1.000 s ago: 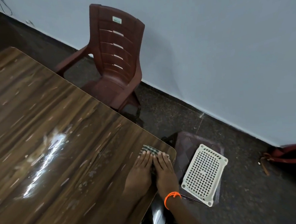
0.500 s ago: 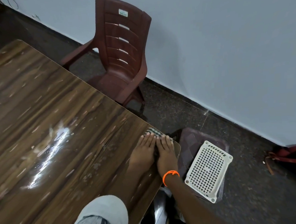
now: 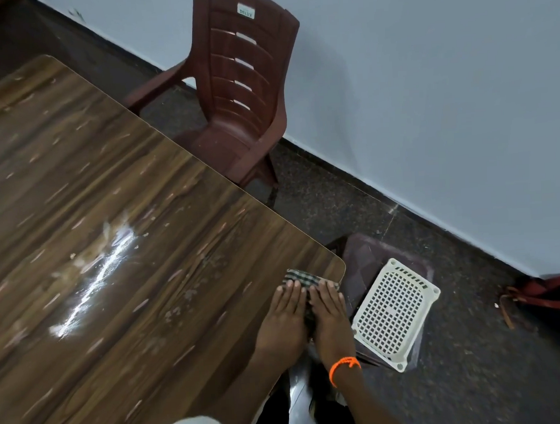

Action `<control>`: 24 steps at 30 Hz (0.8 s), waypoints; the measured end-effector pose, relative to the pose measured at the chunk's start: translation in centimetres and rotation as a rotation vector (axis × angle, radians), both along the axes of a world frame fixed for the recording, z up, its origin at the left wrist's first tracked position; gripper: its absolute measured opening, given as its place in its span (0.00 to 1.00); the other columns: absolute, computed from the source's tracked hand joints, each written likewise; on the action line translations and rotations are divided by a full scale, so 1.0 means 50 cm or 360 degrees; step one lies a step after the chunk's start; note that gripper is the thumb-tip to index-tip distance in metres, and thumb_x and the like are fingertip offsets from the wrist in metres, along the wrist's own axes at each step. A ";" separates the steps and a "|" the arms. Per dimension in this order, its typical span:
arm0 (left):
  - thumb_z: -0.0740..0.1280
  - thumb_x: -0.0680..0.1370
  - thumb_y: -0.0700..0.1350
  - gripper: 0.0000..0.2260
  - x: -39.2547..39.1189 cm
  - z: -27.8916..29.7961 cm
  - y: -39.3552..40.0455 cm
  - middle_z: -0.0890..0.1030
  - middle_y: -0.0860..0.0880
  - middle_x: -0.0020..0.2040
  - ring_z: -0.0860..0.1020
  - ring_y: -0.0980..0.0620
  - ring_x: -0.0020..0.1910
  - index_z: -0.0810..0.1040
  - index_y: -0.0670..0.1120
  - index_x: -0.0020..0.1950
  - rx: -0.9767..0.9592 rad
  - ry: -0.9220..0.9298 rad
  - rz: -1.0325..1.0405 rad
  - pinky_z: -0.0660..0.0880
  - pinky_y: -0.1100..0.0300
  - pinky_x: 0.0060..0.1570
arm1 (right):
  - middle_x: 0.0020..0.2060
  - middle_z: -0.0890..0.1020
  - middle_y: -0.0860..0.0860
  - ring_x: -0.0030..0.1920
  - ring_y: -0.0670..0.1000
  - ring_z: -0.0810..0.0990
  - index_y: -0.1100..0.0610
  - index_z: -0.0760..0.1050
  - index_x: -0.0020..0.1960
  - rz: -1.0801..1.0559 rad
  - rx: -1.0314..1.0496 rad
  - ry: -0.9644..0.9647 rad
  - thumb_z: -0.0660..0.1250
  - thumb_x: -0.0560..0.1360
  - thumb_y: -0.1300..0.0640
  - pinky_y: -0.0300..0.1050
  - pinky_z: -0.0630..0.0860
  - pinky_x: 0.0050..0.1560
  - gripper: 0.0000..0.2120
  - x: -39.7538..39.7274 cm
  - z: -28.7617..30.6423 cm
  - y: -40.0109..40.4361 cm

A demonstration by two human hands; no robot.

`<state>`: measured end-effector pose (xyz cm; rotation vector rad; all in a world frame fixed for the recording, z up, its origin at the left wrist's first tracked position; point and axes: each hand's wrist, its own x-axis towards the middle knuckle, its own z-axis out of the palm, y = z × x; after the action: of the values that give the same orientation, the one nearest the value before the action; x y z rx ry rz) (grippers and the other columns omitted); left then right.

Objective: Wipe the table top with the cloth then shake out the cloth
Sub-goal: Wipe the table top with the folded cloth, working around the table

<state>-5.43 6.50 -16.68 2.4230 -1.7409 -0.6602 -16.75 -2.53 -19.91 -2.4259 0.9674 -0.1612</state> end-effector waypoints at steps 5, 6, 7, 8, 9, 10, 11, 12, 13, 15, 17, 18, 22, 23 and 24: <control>0.53 0.78 0.49 0.29 0.052 0.008 -0.043 0.70 0.38 0.75 0.64 0.42 0.78 0.67 0.36 0.76 -0.0037 -0.0091 0.0067 0.51 0.46 0.76 | 0.74 0.62 0.53 0.76 0.50 0.50 0.54 0.63 0.74 -0.0046 -0.0016 0.0028 0.53 0.75 0.61 0.51 0.48 0.75 0.26 0.068 -0.001 -0.041; 0.50 0.79 0.49 0.29 0.070 0.010 -0.039 0.67 0.38 0.77 0.62 0.42 0.79 0.65 0.36 0.77 -0.0042 -0.0122 0.0073 0.47 0.47 0.77 | 0.74 0.61 0.53 0.76 0.50 0.50 0.54 0.63 0.74 -0.0027 -0.0010 0.0018 0.54 0.75 0.62 0.51 0.49 0.75 0.27 0.086 0.001 -0.041; 0.47 0.79 0.48 0.29 0.087 0.007 -0.028 0.64 0.39 0.79 0.58 0.43 0.80 0.62 0.37 0.78 -0.0036 -0.0145 0.0084 0.44 0.47 0.78 | 0.75 0.61 0.53 0.76 0.50 0.50 0.53 0.63 0.74 0.0002 -0.0005 0.0004 0.55 0.75 0.63 0.51 0.48 0.75 0.27 0.103 0.001 -0.035; 0.46 0.79 0.47 0.29 0.100 0.000 -0.013 0.62 0.39 0.80 0.56 0.44 0.81 0.60 0.38 0.79 -0.0030 -0.0159 0.0110 0.41 0.48 0.78 | 0.75 0.60 0.53 0.76 0.50 0.50 0.53 0.63 0.74 0.0042 -0.0008 -0.0011 0.56 0.75 0.64 0.51 0.48 0.75 0.27 0.118 0.001 -0.024; 0.46 0.79 0.47 0.29 0.109 -0.007 0.006 0.61 0.39 0.80 0.55 0.44 0.81 0.60 0.38 0.80 -0.0035 -0.0170 0.0153 0.40 0.48 0.78 | 0.75 0.60 0.53 0.76 0.50 0.50 0.53 0.63 0.74 0.0086 -0.0009 -0.0024 0.57 0.75 0.64 0.51 0.48 0.75 0.27 0.129 0.001 -0.009; 0.47 0.79 0.46 0.29 0.113 -0.010 0.028 0.63 0.39 0.79 0.57 0.44 0.80 0.61 0.38 0.79 -0.0033 -0.0177 0.0198 0.41 0.48 0.78 | 0.75 0.60 0.53 0.76 0.50 0.49 0.53 0.63 0.74 0.0128 -0.0009 -0.0035 0.58 0.75 0.65 0.51 0.49 0.75 0.28 0.137 0.002 0.011; 0.50 0.78 0.45 0.28 0.111 -0.011 0.049 0.66 0.39 0.78 0.59 0.43 0.80 0.63 0.38 0.78 -0.0043 -0.0176 0.0235 0.43 0.48 0.78 | 0.75 0.59 0.53 0.76 0.50 0.49 0.52 0.63 0.74 0.0164 -0.0002 -0.0043 0.59 0.75 0.65 0.51 0.49 0.75 0.28 0.140 0.003 0.030; 0.52 0.78 0.44 0.28 0.105 -0.013 0.074 0.68 0.38 0.77 0.61 0.43 0.79 0.65 0.37 0.77 -0.0070 -0.0165 0.0262 0.45 0.47 0.78 | 0.75 0.59 0.52 0.76 0.49 0.49 0.52 0.63 0.74 0.0197 0.0011 -0.0055 0.60 0.74 0.66 0.51 0.50 0.75 0.29 0.137 0.005 0.052; 0.54 0.77 0.44 0.28 0.095 -0.015 0.100 0.69 0.38 0.76 0.61 0.43 0.79 0.66 0.37 0.77 -0.0111 -0.0155 0.0275 0.48 0.46 0.77 | 0.76 0.59 0.52 0.76 0.49 0.48 0.51 0.62 0.74 0.0230 0.0019 -0.0070 0.61 0.74 0.66 0.51 0.50 0.74 0.30 0.128 0.007 0.073; 0.56 0.76 0.44 0.28 0.061 -0.020 0.145 0.69 0.38 0.76 0.62 0.43 0.78 0.66 0.36 0.77 -0.0156 -0.0107 0.0274 0.53 0.45 0.76 | 0.76 0.59 0.51 0.76 0.50 0.50 0.51 0.62 0.74 0.0282 0.0015 -0.0087 0.62 0.73 0.67 0.52 0.52 0.74 0.32 0.093 0.011 0.110; 0.57 0.77 0.47 0.29 0.014 -0.017 0.164 0.69 0.37 0.76 0.64 0.41 0.78 0.66 0.36 0.76 -0.0137 -0.0065 0.0247 0.56 0.44 0.75 | 0.75 0.60 0.50 0.76 0.50 0.51 0.51 0.63 0.74 0.0305 -0.0015 -0.0074 0.62 0.72 0.66 0.52 0.53 0.74 0.32 0.046 0.013 0.124; 0.57 0.77 0.48 0.30 -0.011 -0.014 0.162 0.69 0.36 0.76 0.64 0.41 0.77 0.66 0.35 0.76 -0.0095 -0.0050 0.0224 0.56 0.44 0.75 | 0.75 0.60 0.50 0.76 0.50 0.52 0.51 0.63 0.74 0.0298 -0.0024 -0.0062 0.62 0.72 0.65 0.52 0.53 0.74 0.31 0.022 0.012 0.122; 0.56 0.77 0.49 0.30 -0.055 -0.013 0.113 0.68 0.36 0.76 0.63 0.41 0.78 0.66 0.35 0.76 -0.0049 -0.0065 0.0162 0.55 0.45 0.75 | 0.74 0.62 0.51 0.76 0.51 0.54 0.51 0.64 0.73 0.0166 -0.0019 -0.0043 0.65 0.69 0.66 0.51 0.51 0.74 0.34 -0.026 0.012 0.085; 0.56 0.77 0.49 0.30 -0.048 -0.012 0.096 0.68 0.37 0.76 0.63 0.41 0.78 0.66 0.35 0.77 -0.0047 -0.0084 0.0162 0.54 0.45 0.76 | 0.74 0.62 0.52 0.76 0.51 0.54 0.51 0.64 0.73 0.0130 -0.0031 -0.0035 0.63 0.71 0.65 0.51 0.50 0.75 0.31 -0.021 0.011 0.071; 0.56 0.78 0.49 0.30 -0.037 -0.011 0.081 0.68 0.37 0.77 0.62 0.42 0.79 0.65 0.36 0.77 -0.0031 -0.0084 0.0160 0.52 0.46 0.76 | 0.74 0.63 0.52 0.76 0.51 0.54 0.52 0.64 0.73 0.0091 -0.0044 -0.0032 0.61 0.73 0.65 0.51 0.50 0.75 0.29 -0.010 0.007 0.057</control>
<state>-7.30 10.54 -17.21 2.5174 -1.6229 -0.5706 -17.26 0.34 -19.54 -2.4695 0.8915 -0.1795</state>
